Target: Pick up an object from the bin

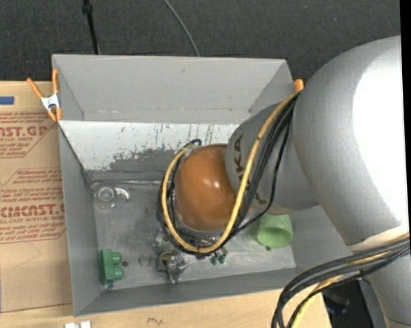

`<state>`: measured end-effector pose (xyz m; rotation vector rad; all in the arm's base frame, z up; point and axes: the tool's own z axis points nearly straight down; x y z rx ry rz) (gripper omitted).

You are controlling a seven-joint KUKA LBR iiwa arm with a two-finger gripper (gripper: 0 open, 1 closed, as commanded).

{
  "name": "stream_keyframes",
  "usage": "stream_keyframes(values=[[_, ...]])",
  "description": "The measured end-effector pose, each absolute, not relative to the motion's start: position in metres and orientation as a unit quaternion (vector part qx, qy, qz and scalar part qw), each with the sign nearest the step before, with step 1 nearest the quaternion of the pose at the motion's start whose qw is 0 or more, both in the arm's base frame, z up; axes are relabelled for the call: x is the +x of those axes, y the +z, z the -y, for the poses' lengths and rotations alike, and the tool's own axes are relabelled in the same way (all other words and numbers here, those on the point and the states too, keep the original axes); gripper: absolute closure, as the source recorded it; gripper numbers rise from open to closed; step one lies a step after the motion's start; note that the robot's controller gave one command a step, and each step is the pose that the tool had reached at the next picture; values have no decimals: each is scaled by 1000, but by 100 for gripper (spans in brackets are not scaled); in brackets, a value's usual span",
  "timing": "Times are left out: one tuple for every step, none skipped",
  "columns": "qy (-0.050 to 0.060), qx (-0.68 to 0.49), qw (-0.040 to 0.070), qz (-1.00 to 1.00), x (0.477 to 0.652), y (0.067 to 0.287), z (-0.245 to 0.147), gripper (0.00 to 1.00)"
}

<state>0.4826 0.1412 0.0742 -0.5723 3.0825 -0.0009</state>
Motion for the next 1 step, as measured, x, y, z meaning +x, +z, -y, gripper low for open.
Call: stream_keyframes(values=[[1, -291, 4, -957, 485, 227, -159, 100]])
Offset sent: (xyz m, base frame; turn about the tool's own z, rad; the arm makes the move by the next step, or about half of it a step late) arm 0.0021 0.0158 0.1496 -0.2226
